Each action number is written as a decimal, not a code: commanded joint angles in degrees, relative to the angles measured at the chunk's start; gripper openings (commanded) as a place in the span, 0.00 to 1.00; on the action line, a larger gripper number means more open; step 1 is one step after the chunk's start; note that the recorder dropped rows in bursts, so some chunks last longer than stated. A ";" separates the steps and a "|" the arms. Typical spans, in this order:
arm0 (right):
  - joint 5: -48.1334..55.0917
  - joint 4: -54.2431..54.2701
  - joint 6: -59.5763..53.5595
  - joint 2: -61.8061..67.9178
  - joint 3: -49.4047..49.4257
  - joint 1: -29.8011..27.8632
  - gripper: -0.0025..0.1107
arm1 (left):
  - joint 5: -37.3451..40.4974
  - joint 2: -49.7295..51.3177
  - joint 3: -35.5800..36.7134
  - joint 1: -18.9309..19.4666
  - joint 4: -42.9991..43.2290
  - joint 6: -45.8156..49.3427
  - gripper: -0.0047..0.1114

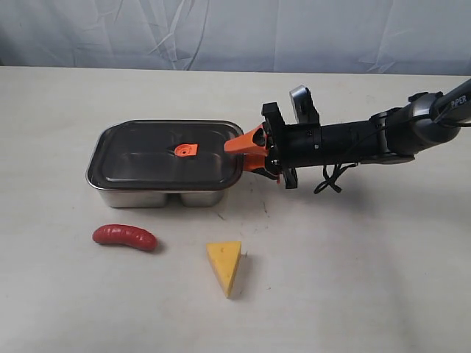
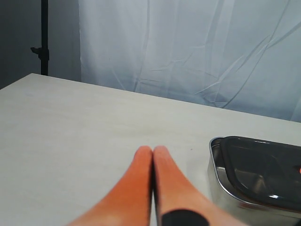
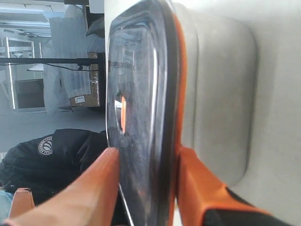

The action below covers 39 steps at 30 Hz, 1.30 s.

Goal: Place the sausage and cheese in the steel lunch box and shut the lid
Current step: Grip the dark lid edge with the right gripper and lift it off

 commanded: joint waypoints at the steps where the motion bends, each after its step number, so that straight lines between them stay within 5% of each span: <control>1: 0.45 0.05 -0.79 -0.11 -0.17 0.01 0.36 | -0.53 -0.28 0.24 -0.07 -0.12 -0.26 0.04; 5: 0.45 -0.31 -0.89 -0.11 -0.17 0.01 0.27 | -0.53 -0.28 0.24 -0.07 -0.12 -0.26 0.04; 10: 0.45 -0.31 -0.89 -0.11 -0.17 0.01 0.02 | -0.53 -0.28 0.24 -0.07 -0.12 -0.26 0.04; 31: 4.30 0.59 -6.70 -2.76 -0.32 0.01 0.01 | -0.53 -0.28 0.24 -0.07 -0.12 -0.26 0.04; 39: 4.30 0.59 -6.99 -2.80 -8.77 0.01 0.01 | -0.53 -0.28 0.24 -0.07 -0.12 -0.26 0.04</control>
